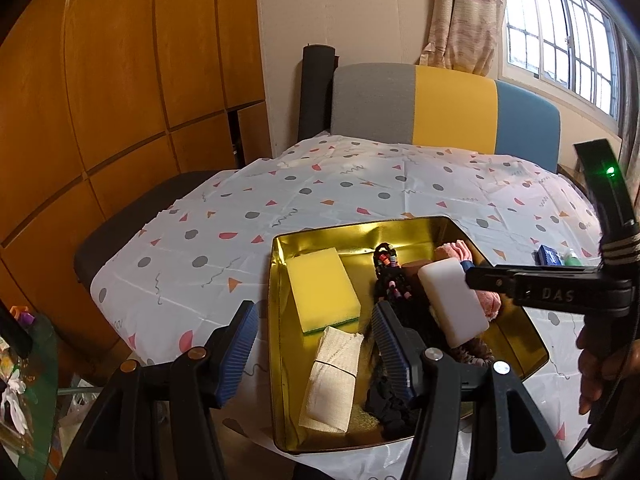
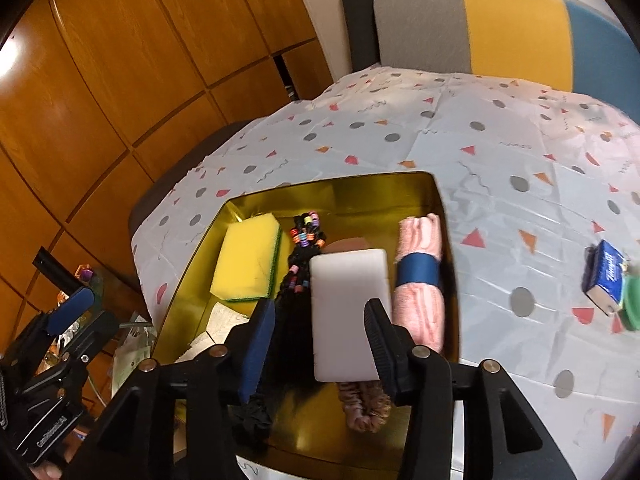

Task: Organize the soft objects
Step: 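Lower the white sponge into the gold tray and open the right gripper, then move both grippers toward the blue tissue pack and green bottle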

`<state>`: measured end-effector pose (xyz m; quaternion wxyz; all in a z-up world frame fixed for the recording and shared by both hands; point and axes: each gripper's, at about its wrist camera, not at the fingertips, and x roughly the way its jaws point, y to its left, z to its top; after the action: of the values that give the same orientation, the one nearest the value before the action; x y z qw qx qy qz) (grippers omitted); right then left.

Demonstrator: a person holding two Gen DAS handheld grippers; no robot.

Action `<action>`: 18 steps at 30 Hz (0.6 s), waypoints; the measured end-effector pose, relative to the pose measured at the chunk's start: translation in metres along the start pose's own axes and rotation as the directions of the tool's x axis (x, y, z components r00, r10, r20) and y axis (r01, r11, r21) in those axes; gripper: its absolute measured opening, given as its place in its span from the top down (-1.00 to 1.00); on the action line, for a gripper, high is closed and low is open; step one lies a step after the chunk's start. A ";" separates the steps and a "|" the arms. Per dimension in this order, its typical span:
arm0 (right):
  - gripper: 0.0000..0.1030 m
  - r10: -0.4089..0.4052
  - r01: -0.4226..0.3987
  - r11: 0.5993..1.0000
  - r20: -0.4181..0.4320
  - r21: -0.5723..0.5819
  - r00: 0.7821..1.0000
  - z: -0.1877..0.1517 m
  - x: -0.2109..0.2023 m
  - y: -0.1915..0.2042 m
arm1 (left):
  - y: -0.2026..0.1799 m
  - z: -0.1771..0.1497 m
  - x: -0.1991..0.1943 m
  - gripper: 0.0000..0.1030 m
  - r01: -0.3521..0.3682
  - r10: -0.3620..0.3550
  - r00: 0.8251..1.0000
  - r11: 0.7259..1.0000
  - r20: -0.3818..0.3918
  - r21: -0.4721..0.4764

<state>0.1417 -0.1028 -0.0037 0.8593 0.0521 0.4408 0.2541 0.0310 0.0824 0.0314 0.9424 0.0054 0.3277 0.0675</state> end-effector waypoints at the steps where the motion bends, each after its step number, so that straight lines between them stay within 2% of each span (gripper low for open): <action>1: 0.07 -0.002 0.002 1.000 0.006 0.003 1.000 -0.001 -0.003 -0.002 | -0.002 0.000 -0.001 -0.16 0.001 -0.001 1.000 1.000 0.001 0.005; 10: 0.04 -0.067 0.064 0.997 0.066 0.047 0.996 -0.011 -0.045 -0.041 | -0.017 0.001 -0.003 -0.17 0.017 -0.017 1.000 0.999 -0.003 0.046; 18: -0.02 -0.192 0.180 0.976 0.088 0.123 0.978 -0.032 -0.083 -0.102 | -0.043 0.010 -0.007 -0.18 0.057 -0.058 0.998 0.993 0.007 0.103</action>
<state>0.1166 -0.2352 0.0060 0.8957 0.0721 0.4144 0.1440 0.0368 0.0392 0.0416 0.9441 0.0449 0.3258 0.0231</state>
